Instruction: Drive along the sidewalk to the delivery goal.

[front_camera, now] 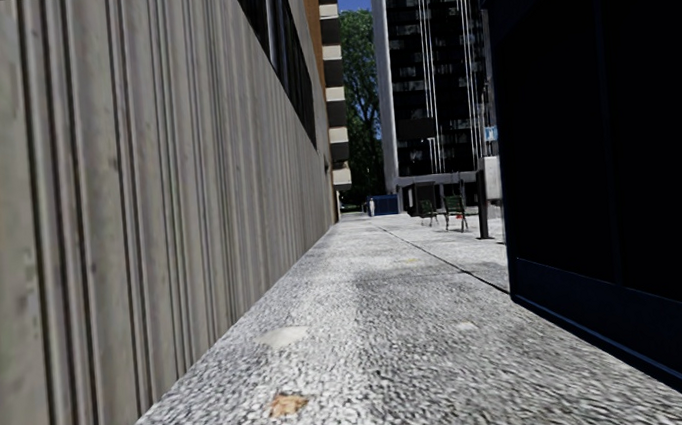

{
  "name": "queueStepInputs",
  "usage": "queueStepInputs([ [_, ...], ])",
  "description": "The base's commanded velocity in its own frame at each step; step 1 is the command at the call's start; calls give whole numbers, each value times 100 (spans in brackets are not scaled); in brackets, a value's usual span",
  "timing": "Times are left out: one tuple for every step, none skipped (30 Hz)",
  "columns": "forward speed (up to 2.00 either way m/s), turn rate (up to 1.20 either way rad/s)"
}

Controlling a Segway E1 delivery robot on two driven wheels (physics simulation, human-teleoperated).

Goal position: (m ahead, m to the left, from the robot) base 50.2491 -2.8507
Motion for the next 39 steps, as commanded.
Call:
queueStepInputs([
  [150,0],
  [150,0],
  [150,0],
  [149,0],
  [149,0],
  [149,0],
  [149,0],
  [149,0],
  [149,0],
  [149,0],
  [149,0],
  [149,0],
  [149,0],
  [149,0],
  [149,0],
  [149,0],
  [149,0],
  [149,0],
  [149,0],
  [149,0],
  [149,0],
  [149,0],
  [149,0],
  [149,0],
  [149,0],
  [149,0],
  [150,0],
  [150,0],
  [150,0],
  [150,0],
  [150,0],
  [150,0],
  [150,0],
  [150,0],
  [150,0],
  [150,0],
  [150,0],
  [150,0],
  [150,0],
])
